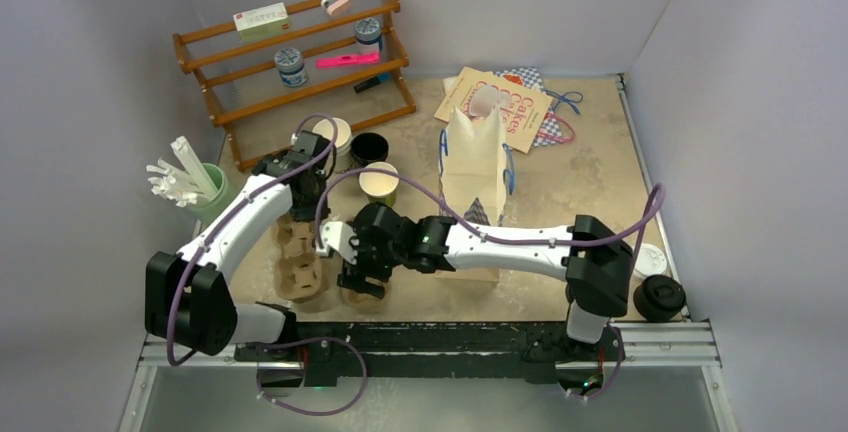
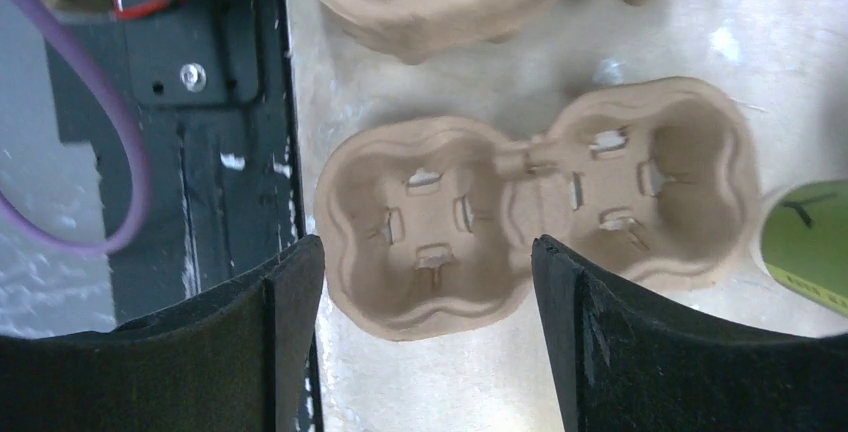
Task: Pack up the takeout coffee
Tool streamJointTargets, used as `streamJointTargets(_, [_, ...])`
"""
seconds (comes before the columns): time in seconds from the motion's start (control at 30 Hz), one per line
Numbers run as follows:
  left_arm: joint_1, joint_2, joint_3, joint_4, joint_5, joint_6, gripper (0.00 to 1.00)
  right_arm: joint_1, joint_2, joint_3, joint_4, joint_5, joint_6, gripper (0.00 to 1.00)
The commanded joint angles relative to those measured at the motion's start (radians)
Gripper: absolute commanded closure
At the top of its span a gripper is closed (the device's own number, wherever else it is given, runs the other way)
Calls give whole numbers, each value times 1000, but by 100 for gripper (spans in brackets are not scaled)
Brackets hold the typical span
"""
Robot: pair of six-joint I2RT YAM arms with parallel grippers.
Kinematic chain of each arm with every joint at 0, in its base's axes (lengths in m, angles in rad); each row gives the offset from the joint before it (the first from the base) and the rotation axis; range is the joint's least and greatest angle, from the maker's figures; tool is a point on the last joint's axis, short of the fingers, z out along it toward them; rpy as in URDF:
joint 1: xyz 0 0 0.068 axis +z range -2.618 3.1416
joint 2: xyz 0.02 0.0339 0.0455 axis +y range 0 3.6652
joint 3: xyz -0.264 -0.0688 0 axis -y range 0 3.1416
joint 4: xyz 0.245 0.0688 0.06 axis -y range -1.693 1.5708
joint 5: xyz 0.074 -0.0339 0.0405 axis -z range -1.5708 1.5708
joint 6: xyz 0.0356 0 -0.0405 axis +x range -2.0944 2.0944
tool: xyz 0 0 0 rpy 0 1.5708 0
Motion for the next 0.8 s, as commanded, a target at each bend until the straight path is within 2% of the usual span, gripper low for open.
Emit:
streamJointTargets(0.0, [4,4,49,62,26,16,63,11,33,-10,-8,-5,-177,22])
streamJointTargets(0.1, [6,-16,81,38,19,4,41,9,47,-17,4,-24,-182,23])
streamJointTargets(0.23, [17,-57,108,-2,16,-14,32,3,50,-47,49,-35,-202,24])
streamJointTargets(0.47, [63,-168,106,-103,-43,-52,31,-46,81,-50,52,-49,-275,25])
streamJointTargets(0.6, [85,-225,84,-175,-143,-74,31,-51,142,-8,12,-71,-317,25])
streamJointTargets(0.77, [88,-309,76,-219,-203,-91,31,-57,190,-3,20,-81,-341,28])
